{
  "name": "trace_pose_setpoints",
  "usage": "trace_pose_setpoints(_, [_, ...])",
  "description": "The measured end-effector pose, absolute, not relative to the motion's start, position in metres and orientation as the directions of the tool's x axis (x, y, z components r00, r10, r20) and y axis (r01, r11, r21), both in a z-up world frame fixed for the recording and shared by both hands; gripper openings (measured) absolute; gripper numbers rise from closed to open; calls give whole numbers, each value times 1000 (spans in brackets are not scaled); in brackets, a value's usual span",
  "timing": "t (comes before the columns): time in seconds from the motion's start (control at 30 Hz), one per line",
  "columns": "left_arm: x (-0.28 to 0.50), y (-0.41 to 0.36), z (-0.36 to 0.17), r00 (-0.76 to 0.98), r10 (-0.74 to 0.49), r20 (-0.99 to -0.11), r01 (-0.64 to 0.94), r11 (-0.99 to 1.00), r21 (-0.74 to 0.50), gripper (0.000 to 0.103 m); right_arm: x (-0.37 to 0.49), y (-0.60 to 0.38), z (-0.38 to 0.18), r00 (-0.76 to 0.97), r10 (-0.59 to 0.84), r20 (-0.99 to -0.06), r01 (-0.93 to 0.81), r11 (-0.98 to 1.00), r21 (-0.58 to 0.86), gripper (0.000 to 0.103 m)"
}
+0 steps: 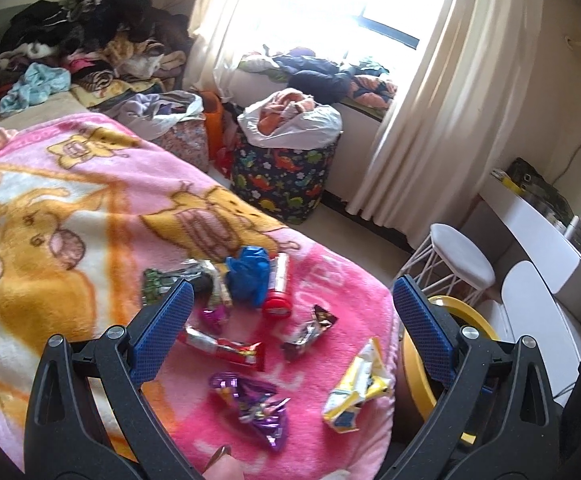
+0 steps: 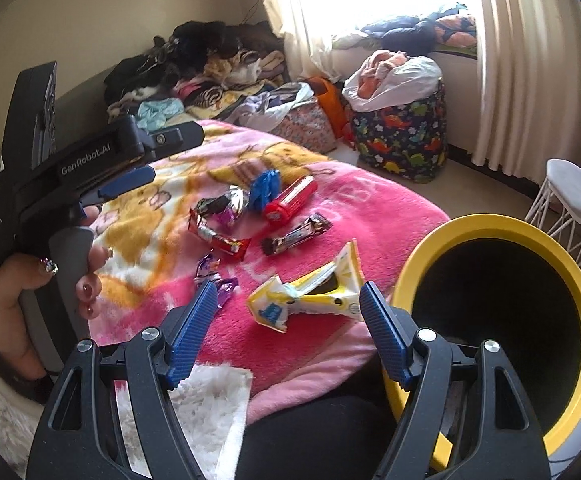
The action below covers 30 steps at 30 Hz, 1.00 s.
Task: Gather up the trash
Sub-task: 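Move both open tools back over the candy wrappers on the blanket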
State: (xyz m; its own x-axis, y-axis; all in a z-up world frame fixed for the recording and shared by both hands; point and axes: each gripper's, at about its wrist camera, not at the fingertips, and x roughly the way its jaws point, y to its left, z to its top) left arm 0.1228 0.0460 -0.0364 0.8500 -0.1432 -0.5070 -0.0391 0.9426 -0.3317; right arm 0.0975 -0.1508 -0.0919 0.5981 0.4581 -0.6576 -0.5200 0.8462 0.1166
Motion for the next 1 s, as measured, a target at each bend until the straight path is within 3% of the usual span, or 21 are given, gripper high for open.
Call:
trace_pose_setpoints(0.5, [128, 88, -74, 779, -71, -622, -200, 913, -355, 90, 122, -102, -128, 525, 355, -774, -582, 813, -22, 71])
trace_pose_setpoints(0.77, [137, 106, -102, 726, -103, -680, -259, 875, -409, 68, 135, -89, -148, 500, 289, -816, -588, 806, -75, 71])
trace_pose_setpoints(1.0, [151, 110, -124, 688, -156, -708, -289, 837, -465, 56, 147, -82, -163, 507, 225, -832, -581, 802, -138, 71])
